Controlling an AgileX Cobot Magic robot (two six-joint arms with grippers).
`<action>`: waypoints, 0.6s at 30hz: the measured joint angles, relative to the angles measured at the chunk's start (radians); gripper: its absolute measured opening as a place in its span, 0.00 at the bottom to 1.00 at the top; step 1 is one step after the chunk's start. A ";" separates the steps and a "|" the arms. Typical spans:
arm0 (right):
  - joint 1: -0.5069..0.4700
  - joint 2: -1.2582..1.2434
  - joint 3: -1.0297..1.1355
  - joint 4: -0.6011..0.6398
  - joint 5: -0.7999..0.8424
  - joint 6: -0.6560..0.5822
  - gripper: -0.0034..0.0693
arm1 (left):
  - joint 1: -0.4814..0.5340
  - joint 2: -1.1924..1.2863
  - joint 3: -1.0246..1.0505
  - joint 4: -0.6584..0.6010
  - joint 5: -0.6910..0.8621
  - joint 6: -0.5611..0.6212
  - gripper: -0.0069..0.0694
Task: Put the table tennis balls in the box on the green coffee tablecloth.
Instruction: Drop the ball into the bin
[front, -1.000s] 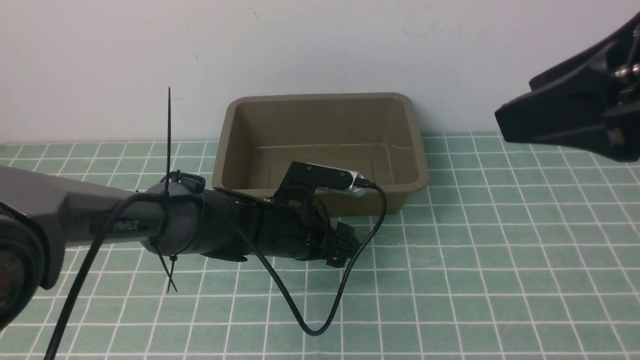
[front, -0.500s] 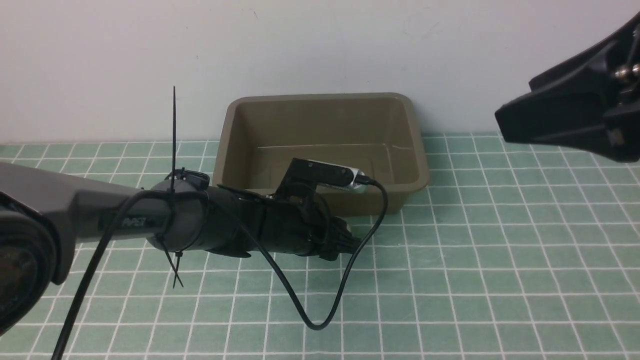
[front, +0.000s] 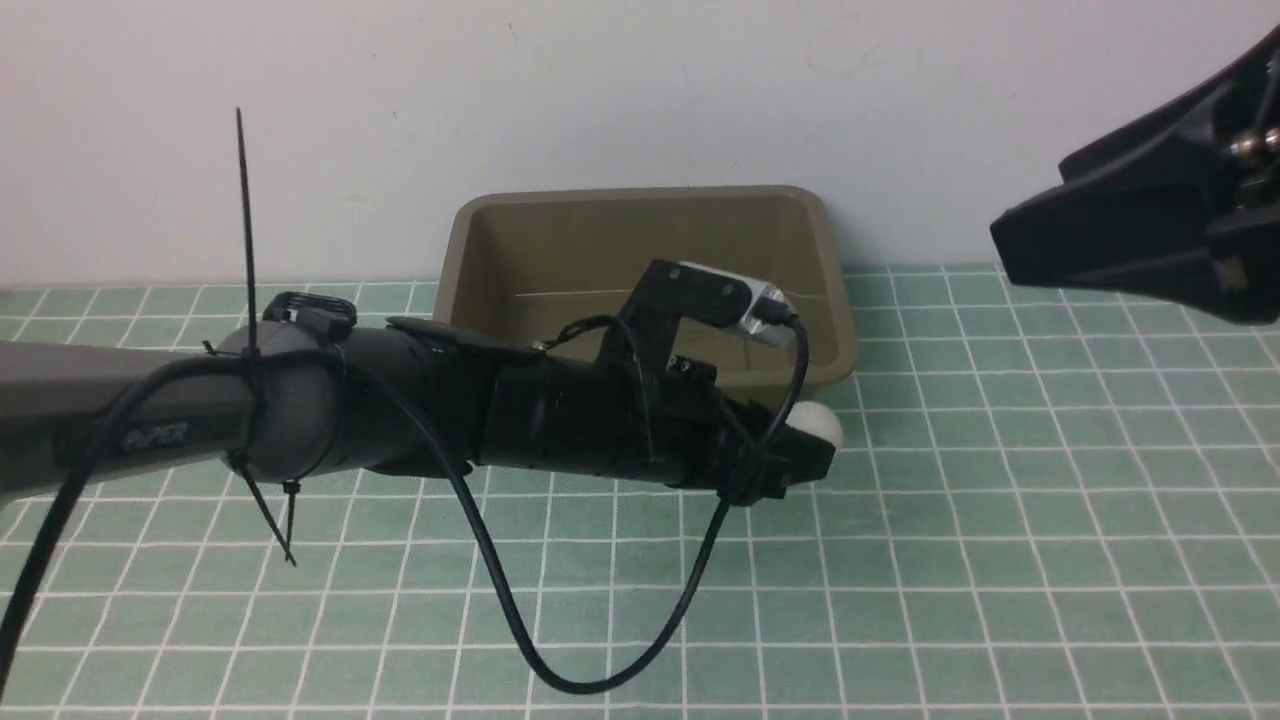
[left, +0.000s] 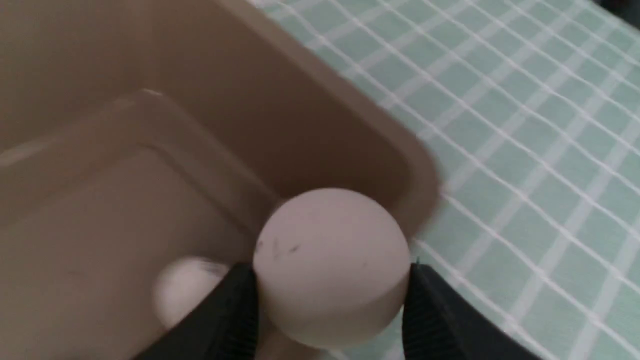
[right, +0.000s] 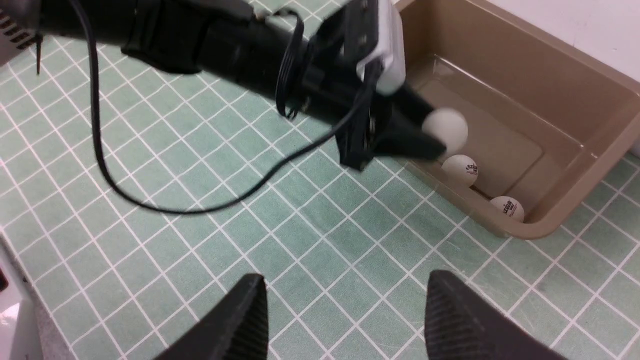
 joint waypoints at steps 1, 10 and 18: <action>0.000 0.000 0.000 0.000 0.002 0.000 0.58 | 0.023 0.000 -0.012 -0.001 -0.014 0.013 0.53; 0.000 0.000 0.000 0.000 0.002 0.000 0.58 | 0.159 0.024 -0.036 -0.004 -0.052 0.092 0.53; 0.000 0.000 0.000 0.000 -0.002 0.000 0.58 | 0.170 0.026 -0.036 -0.003 -0.049 0.066 0.68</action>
